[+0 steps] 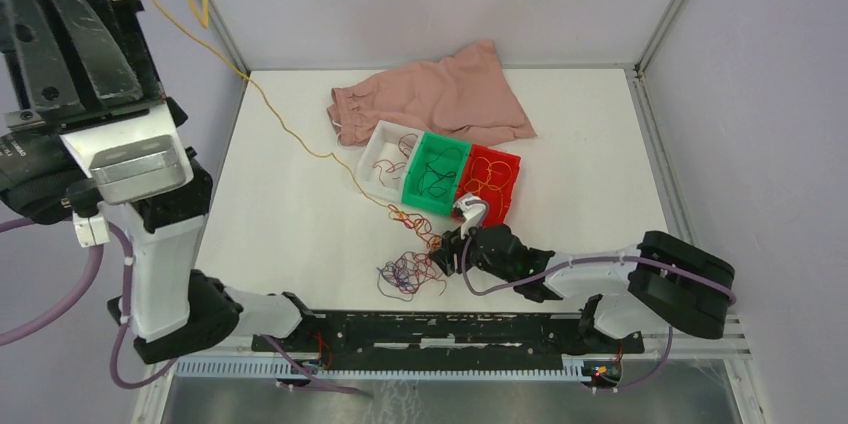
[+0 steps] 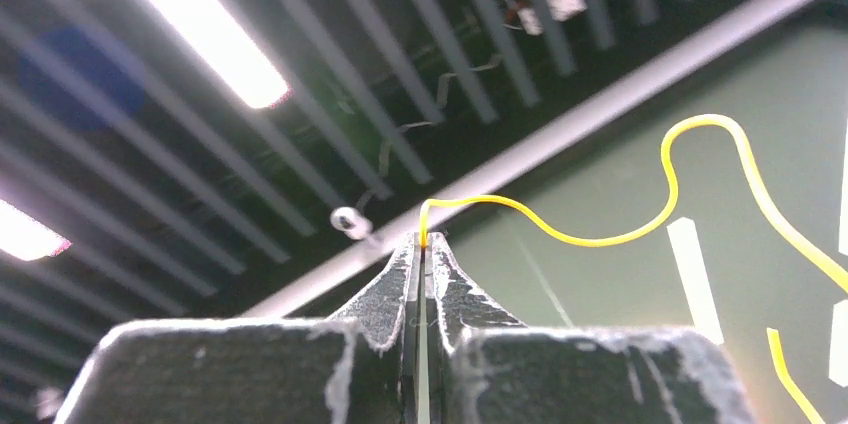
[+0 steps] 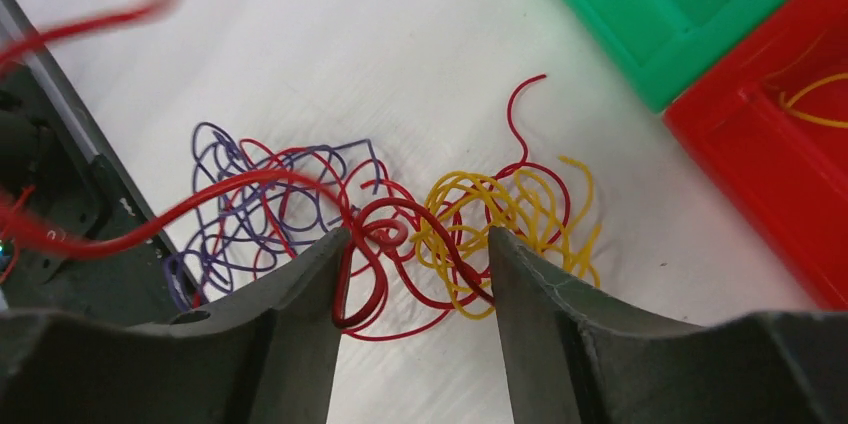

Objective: Untangle the cables

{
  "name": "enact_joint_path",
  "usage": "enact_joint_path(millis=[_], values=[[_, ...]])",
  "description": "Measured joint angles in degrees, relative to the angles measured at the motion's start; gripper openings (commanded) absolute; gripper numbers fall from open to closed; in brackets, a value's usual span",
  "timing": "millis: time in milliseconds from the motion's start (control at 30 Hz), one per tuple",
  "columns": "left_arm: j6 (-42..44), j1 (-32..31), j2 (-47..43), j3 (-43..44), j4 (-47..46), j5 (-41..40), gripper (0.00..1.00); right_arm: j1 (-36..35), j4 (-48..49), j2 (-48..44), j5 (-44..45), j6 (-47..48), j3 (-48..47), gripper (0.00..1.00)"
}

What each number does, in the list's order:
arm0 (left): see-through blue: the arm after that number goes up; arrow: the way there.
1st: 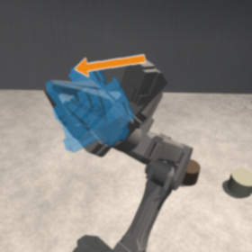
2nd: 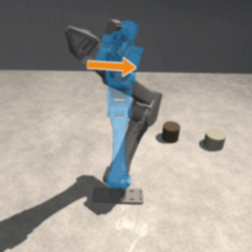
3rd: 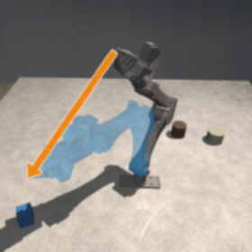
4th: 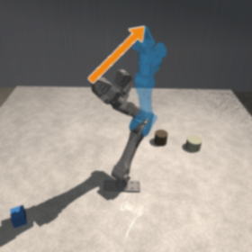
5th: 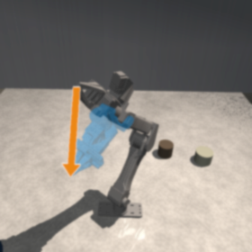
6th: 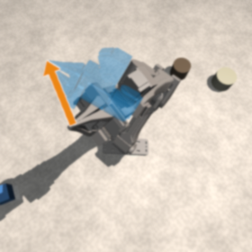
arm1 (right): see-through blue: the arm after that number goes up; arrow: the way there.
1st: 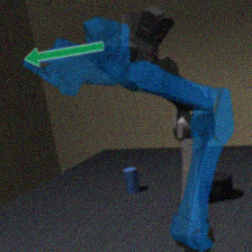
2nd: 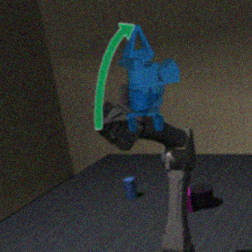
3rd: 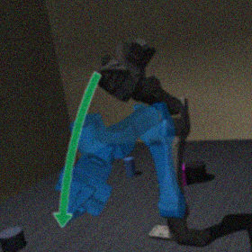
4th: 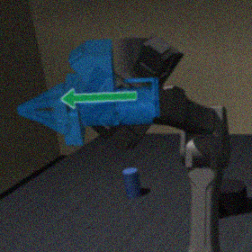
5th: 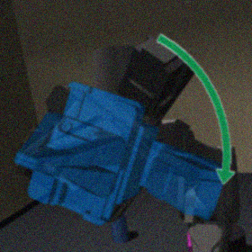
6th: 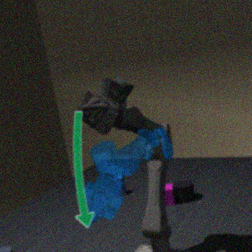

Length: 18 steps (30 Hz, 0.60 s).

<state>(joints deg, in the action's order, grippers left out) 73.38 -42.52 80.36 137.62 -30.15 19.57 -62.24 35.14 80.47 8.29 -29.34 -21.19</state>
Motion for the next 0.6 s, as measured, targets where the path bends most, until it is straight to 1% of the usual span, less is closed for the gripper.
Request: enact_joint_path(millis=[100, 133, 267, 400, 500, 600], values=[[-2.2, 0.0, -7.1, -13.2, 2.4, -0.5, 0.03, 0.0, -2.8, -4.3, 0.6, 1.0, -0.4, 0.75], [-3.8, 0.0, -10.3, -19.2, 3.5, -0.6, 0.03, -0.1, -4.3, -6.1, 0.6, 1.5, -1.1, 0.78], [-9.2, 0.0, -17.6, -33.4, 9.5, 0.1, 0.03, -0.2, -10.5, -12.1, -1.7, 4.1, -7.8, 0.85], [-15.0, 0.0, -20.5, -39.7, 18.4, 2.4, 0.03, -0.3, -14.0, -15.8, -5.6, 6.9, -16.0, 0.86], [-18.7, 0.0, -20.8, -40.9, 23.1, 4.2, 0.03, -0.3, -15.0, -17.3, -7.6, 8.7, -19.5, 0.85], [-21.2, 0.0, -20.9, -41.3, 26.2, 5.2, 0.03, -0.3, -16.0, -16.8, -9.2, 10.7, -22.2, 0.81]])
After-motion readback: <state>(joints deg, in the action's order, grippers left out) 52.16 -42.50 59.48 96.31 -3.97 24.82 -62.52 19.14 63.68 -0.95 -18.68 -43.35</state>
